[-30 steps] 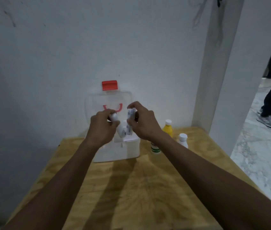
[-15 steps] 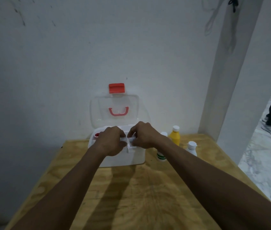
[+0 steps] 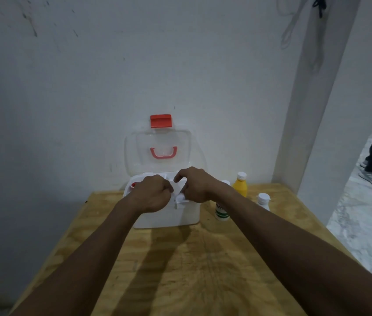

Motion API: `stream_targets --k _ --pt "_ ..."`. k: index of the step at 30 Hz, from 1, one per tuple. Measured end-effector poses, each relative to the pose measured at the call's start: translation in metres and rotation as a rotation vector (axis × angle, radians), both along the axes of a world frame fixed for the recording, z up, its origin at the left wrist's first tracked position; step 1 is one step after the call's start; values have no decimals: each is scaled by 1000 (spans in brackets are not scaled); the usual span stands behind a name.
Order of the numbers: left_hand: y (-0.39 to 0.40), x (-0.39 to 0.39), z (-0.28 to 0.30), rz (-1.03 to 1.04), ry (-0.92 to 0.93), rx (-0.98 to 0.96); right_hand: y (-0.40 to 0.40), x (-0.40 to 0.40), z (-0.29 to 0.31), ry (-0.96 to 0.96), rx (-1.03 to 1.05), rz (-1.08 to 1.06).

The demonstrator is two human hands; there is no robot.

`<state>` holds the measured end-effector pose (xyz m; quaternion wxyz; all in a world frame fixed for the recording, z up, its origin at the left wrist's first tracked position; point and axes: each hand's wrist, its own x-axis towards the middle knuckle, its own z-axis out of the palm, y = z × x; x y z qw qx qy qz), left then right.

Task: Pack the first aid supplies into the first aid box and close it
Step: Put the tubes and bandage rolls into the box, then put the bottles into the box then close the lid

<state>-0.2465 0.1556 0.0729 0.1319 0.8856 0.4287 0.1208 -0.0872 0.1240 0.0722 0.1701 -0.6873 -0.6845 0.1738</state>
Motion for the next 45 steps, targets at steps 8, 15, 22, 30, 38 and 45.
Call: stream_targets --k 8,15,22,30,38,45 --pt "-2 1 1 21 -8 5 1 3 -1 17 11 -14" --pt "-5 1 1 46 -27 13 -5 6 5 45 36 -21" --pt "-17 10 -2 79 -324 171 -36 23 30 88 330 -157" --pt "-62 77 -10 -50 -579 179 -105 90 30 41 551 -437" --pt "-66 129 -42 21 -425 -71 -132 109 -26 165 363 -516" --pt "-64 138 -54 80 -508 -50 -131 104 -45 230 415 -535"
